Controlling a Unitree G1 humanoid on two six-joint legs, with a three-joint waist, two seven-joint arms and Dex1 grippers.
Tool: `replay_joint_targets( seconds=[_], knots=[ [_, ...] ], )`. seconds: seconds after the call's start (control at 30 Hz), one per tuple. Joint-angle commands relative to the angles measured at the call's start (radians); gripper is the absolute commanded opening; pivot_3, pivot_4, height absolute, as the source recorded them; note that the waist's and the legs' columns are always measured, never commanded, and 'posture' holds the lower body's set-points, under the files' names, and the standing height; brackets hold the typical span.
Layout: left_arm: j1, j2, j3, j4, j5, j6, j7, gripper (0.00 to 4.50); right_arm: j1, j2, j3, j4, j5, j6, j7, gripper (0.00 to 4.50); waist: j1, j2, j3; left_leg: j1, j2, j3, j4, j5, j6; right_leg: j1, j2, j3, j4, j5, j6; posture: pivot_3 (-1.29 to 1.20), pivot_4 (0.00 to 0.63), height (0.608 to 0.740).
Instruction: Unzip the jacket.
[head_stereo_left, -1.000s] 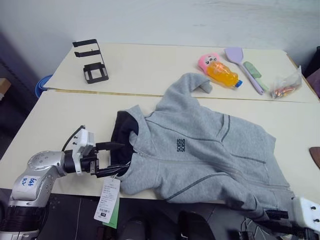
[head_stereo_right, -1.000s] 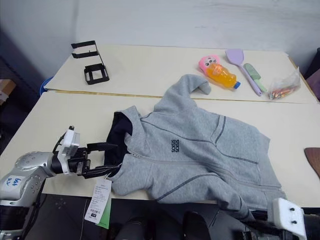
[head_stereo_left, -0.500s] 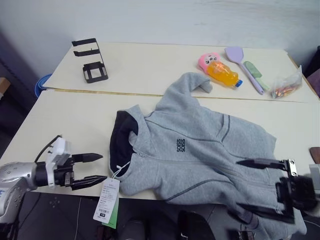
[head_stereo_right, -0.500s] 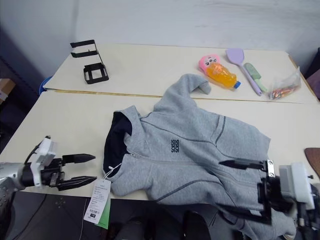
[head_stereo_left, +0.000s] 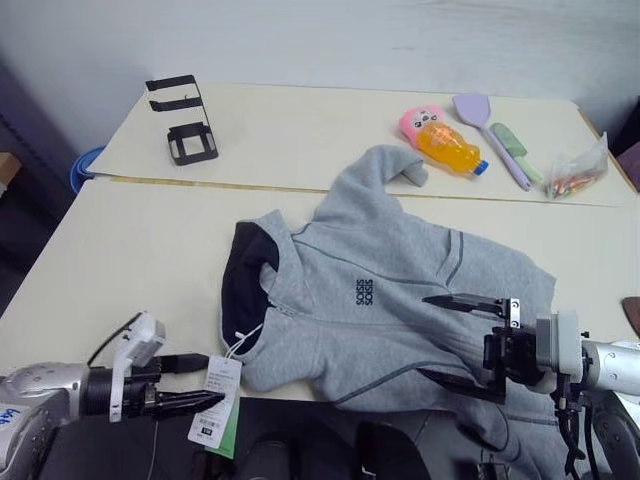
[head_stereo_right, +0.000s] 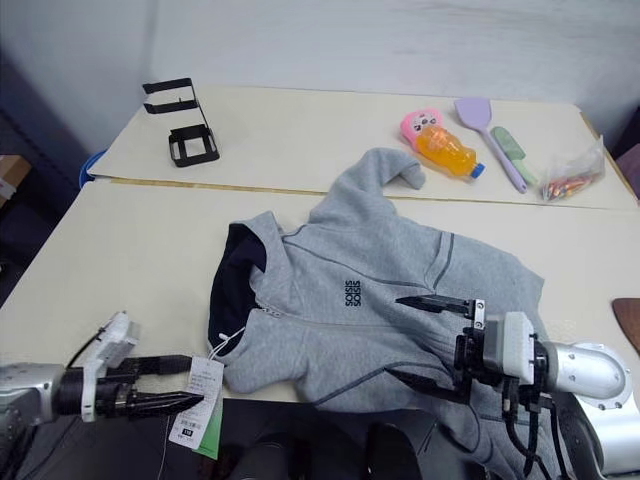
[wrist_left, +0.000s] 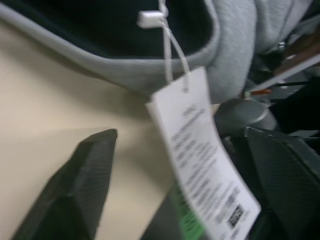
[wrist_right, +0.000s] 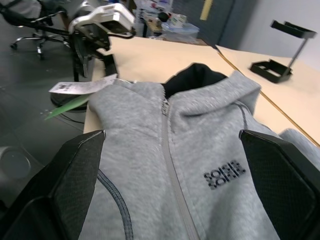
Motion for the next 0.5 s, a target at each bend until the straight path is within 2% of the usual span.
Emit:
replay_joint_targets(
  seconds=[0.03, 0.23, 0.3, 0.37, 0.5],
  knots=[
    [0.018, 0.018, 0.007, -0.018, -0.002, 0.009, -0.002, 3.13, 0.008, -0.010, -0.025, 0.007, 0.011, -0.024, -0.010, 4.50, -0.002, 0.000, 0.000, 0.000, 0.000, 0.000, 0.000, 0.000, 0.000, 0.000, 0.000, 0.000, 0.000, 0.000, 0.000, 0.00, 0.150, 0.740],
    [0.006, 0.012, -0.004, 0.010, 0.023, -0.026, -0.005, 1.30, 0.008, -0.009, -0.029, 0.020, 0.008, -0.031, -0.030, 4.50, -0.003, 0.000, 0.000, 0.000, 0.001, 0.000, 0.000, 0.001, -0.001, 0.000, 0.001, 0.000, 0.000, 0.000, 0.000, 0.00, 0.150, 0.740],
    [-0.003, 0.021, -0.006, 0.006, -0.002, -0.017, -0.032, 0.56, 0.008, -0.009, -0.030, 0.026, 0.004, -0.034, -0.037, 4.50, -0.003, 0.000, 0.000, 0.000, 0.001, 0.000, 0.000, 0.001, -0.001, 0.000, 0.000, 0.000, 0.001, 0.000, 0.000, 0.00, 0.150, 0.740],
    [-0.023, 0.035, 0.025, -0.004, -0.073, 0.038, -0.060, 0.04, 0.013, -0.010, -0.035, 0.032, 0.001, -0.034, -0.045, 4.50, -0.002, 0.000, 0.000, 0.000, 0.001, 0.000, 0.000, 0.001, -0.002, 0.000, 0.000, 0.000, 0.001, 0.000, 0.000, 0.00, 0.150, 0.740],
    [-0.114, 0.093, 0.111, 0.009, -0.281, 0.239, -0.081, 0.04, 0.023, -0.012, -0.042, 0.047, -0.001, -0.026, -0.062, 4.50, 0.002, 0.000, 0.000, 0.000, 0.001, -0.001, 0.000, 0.001, -0.002, -0.001, 0.000, 0.000, 0.002, 0.000, -0.001, 0.00, 0.150, 0.740]
  ],
)
